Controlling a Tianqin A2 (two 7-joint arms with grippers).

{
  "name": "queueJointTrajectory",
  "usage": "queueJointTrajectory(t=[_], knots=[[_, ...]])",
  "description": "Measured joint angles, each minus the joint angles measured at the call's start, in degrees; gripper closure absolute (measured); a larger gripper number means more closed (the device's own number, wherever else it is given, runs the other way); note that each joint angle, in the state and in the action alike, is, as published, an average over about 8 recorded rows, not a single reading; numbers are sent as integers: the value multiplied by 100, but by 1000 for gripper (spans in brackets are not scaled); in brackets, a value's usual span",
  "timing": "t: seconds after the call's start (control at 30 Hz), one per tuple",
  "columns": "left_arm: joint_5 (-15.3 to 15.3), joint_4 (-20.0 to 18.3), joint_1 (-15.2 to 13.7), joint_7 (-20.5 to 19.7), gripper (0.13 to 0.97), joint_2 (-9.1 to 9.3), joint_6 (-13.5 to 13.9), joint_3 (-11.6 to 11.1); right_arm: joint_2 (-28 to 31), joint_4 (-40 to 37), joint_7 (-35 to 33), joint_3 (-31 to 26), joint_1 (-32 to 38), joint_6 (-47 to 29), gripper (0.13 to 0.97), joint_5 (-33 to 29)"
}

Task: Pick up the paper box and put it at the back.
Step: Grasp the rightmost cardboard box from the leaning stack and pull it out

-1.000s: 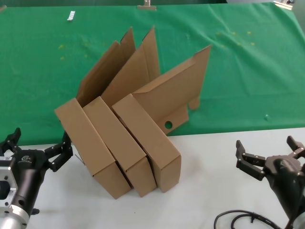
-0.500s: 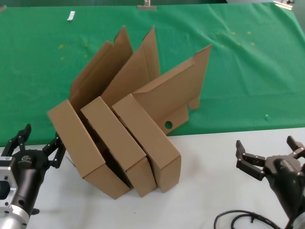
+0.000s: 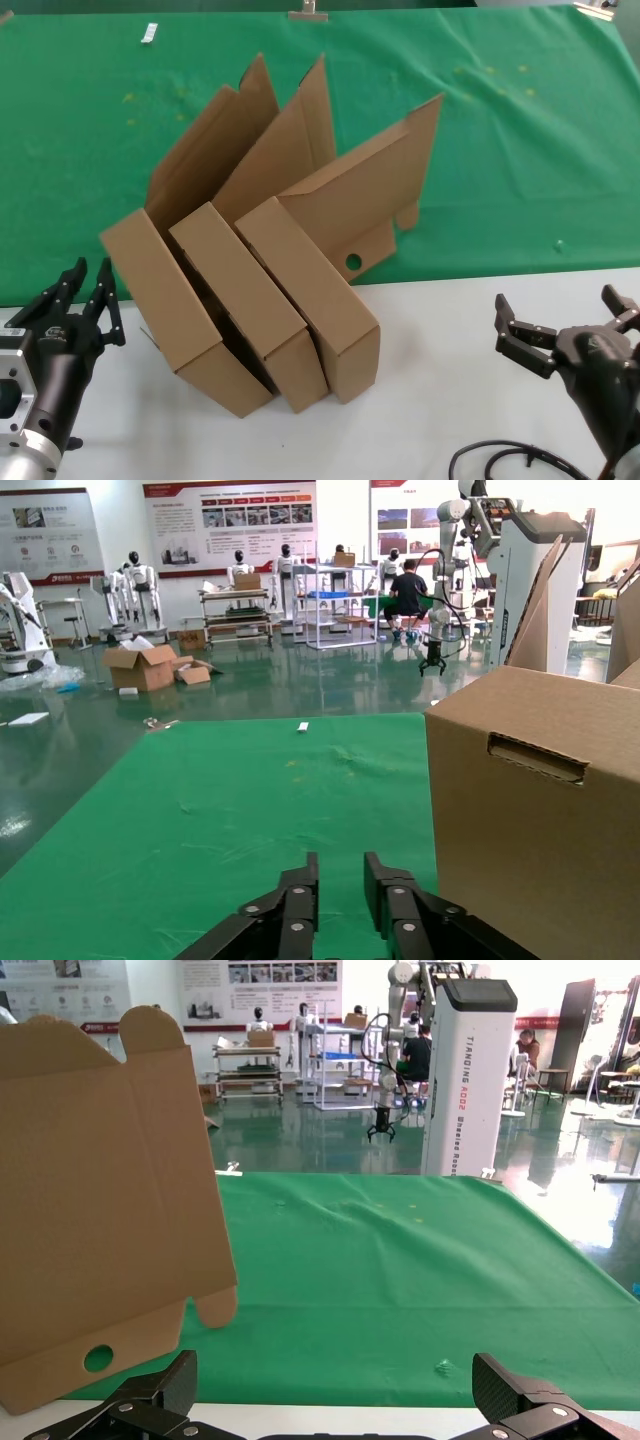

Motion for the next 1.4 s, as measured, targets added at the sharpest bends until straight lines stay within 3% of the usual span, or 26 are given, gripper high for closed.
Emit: queueJointTrajectory(t=[0.3,0.6,1.17,1.4], knots=[[0,0,0,0,889,0,0,0,0,0,0,0,0,0,129,0],[0,0,0,0,948,0,0,0,0,0,0,0,0,0,129,0],[0,0,0,0,926,0,0,0,-14,1,-7,22,0,-27,129,0],[0,0,0,0,863,0,0,0,-206,41,-359,551,-23,-729,129,235]])
